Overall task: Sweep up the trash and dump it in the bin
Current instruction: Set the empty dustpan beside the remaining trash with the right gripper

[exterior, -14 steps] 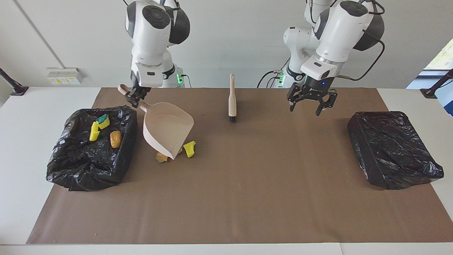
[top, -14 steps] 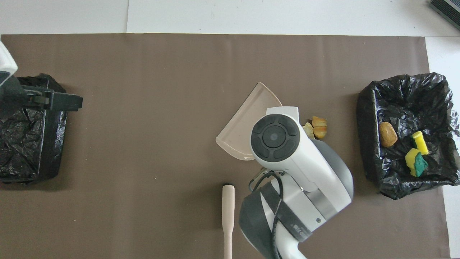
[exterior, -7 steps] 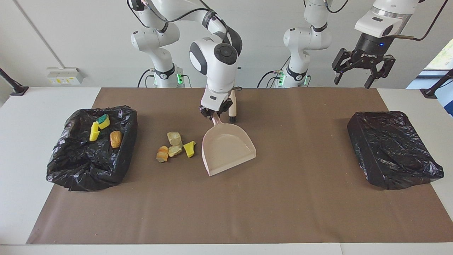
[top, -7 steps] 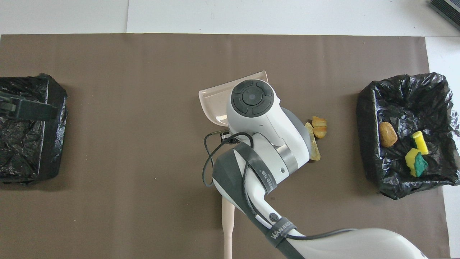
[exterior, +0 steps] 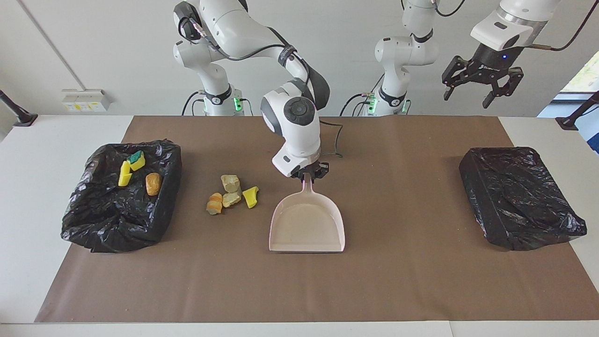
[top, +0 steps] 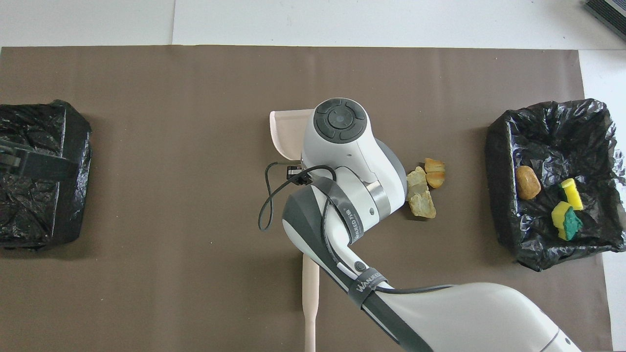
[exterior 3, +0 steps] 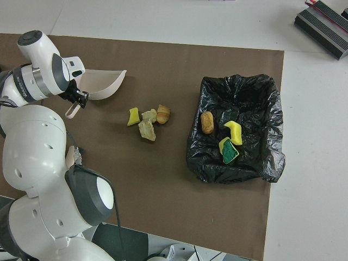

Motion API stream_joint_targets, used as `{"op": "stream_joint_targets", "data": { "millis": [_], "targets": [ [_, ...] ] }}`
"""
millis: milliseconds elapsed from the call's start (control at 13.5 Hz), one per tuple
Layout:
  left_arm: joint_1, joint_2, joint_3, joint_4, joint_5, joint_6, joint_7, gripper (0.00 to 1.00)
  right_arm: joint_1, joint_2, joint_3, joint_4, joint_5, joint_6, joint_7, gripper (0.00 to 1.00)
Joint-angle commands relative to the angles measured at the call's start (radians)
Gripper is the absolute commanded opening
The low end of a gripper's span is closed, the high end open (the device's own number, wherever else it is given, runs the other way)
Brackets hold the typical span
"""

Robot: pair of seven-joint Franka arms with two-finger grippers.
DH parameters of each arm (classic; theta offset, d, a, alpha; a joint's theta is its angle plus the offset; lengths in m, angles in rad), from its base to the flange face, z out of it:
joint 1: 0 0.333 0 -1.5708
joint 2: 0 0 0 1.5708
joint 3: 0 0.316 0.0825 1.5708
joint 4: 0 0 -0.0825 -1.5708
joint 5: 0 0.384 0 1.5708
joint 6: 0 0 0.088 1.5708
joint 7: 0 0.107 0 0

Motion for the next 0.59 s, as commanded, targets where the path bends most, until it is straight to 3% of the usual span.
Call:
{"op": "stream_joint_targets", "data": {
  "millis": [0, 370, 518],
  "targets": [
    [0.036, -0.03, -0.008, -0.03, 0.021, -0.02, 0.032, 1.0, -0.006, 0.004, 0.002, -0.018, 0.03, 0.042, 0.023, 0.0],
    [0.036, -0.033, -0.008, -0.033, 0.021, -0.03, 0.03, 1.0, -0.014, -0.016, 0.002, -0.086, 0.03, 0.062, 0.01, 0.11],
    [0.035, -0.031, -0.008, -0.032, 0.021, -0.024, 0.026, 1.0, -0.023, -0.021, 0.003, -0.101, 0.03, 0.062, 0.007, 0.23]
  ]
}}
